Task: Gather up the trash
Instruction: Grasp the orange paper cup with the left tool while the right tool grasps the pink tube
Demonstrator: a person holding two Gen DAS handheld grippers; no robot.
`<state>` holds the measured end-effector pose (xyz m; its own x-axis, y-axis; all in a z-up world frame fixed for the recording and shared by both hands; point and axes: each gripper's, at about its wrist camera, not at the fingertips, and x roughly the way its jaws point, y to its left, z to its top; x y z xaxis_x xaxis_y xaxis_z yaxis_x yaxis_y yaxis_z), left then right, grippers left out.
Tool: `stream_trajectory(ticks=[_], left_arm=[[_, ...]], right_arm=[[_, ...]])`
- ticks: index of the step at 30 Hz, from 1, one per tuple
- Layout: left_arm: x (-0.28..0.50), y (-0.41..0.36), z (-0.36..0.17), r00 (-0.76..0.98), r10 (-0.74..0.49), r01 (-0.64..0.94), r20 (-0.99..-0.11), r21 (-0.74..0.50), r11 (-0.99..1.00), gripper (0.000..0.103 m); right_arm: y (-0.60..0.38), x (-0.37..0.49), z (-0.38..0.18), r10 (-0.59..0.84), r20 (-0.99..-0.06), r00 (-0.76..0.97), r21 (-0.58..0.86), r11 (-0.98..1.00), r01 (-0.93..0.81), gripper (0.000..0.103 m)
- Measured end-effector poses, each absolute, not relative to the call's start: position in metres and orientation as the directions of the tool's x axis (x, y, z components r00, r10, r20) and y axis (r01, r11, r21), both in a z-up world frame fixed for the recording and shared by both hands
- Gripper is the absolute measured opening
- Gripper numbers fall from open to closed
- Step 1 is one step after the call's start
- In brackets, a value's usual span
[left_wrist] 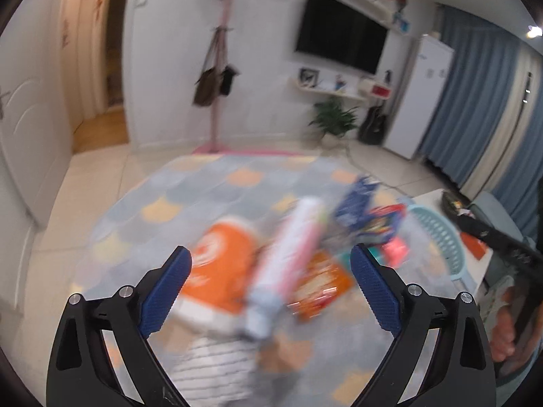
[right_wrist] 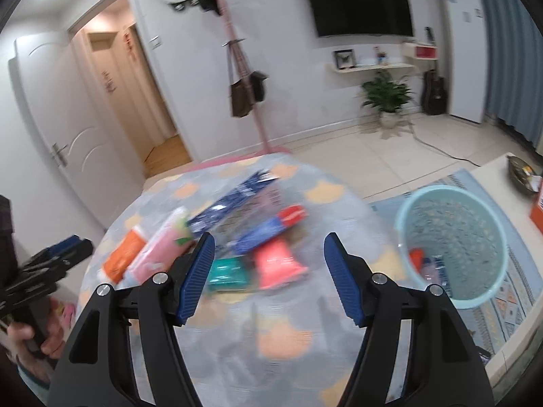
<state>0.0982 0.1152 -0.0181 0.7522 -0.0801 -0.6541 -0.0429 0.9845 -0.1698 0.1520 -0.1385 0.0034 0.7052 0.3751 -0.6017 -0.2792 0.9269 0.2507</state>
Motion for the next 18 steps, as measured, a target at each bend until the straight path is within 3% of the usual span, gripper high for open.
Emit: stream_trajectory(ticks=[9,16,18], left_arm=[[0.123,0.159,-0.067,0.649,-0.237,0.003,-0.723,-0.309,0.951,0.092],[0.137,0.162,-0.083,0.623,-0.212,0.002,-0.753,-0.269,0.963,0.09],[0.137,0.165,-0.085,0.621,-0.201,-0.011,-0.758,-0.264,0.964,0.083]], right_arm=[[-0.055,0.152,-0.009,0.448,-0.645,0.62,0.254,0.89,-0.379,0.063],[-0.017,0.165,-0.022,0.489,-0.681,0.545,0.311,0.867,-0.389,0.063],[-0.01,0.17,-0.027,0.502,-0.689,0.522,0.335,0.86,-0.385,0.063]])
